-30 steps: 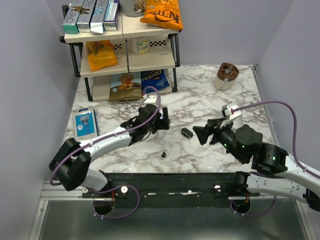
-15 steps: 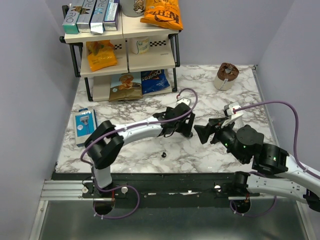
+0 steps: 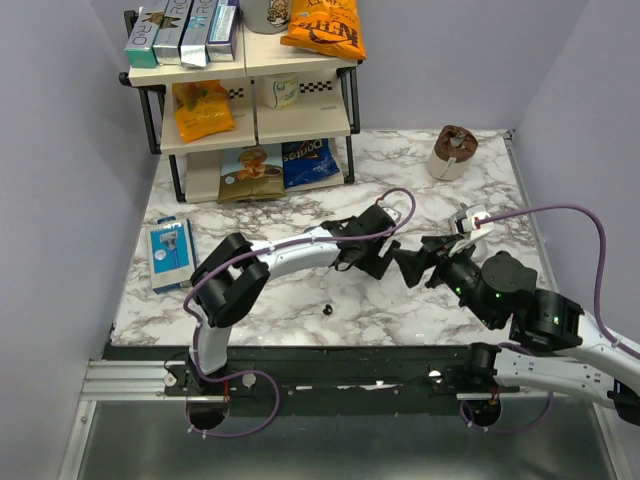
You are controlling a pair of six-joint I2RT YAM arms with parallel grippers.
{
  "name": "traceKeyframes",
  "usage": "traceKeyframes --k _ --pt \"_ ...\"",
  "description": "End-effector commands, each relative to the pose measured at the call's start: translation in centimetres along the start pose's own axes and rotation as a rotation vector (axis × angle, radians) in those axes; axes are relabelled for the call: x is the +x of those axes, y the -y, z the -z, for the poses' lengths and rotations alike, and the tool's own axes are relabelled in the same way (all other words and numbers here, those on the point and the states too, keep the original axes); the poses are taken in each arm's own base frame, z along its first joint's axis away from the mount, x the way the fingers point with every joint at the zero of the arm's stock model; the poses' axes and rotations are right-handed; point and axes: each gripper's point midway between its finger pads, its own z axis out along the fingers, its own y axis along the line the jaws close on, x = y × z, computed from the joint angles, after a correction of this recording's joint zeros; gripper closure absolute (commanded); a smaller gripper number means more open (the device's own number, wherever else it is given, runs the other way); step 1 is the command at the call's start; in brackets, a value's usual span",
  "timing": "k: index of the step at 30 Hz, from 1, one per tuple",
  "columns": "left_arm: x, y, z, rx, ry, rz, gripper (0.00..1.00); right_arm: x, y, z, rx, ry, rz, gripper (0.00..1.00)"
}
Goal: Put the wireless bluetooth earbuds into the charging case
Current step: Pick up the charging case at the center of the board.
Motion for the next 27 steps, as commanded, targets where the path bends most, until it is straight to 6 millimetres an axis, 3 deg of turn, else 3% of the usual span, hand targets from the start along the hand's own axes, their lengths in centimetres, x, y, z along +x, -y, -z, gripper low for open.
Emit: traceKeyframes --k 1,11,21,27 --pt "-0.9 1.2 -0.6 0.046 -0.015 -0.072 0.01 0.7 0.5 -0.4 0.032 -0.014 0.022 0.21" --pt "0.6 1.8 -2.3 0.035 -0.071 -0.097 0.01 0.4 0.4 -0.5 0.034 -0.013 0.026 0.21" --pt "1.4 1.6 -3.7 0.022 -0.095 -0.098 0.10 0.5 0.3 -0.3 0.024 -0.011 0.017 0.21" --pt "1.5 1.5 -4.2 0.015 -0.097 -0.092 0.05 0.7 0.4 -0.3 0.024 -0.012 0.013 0.21"
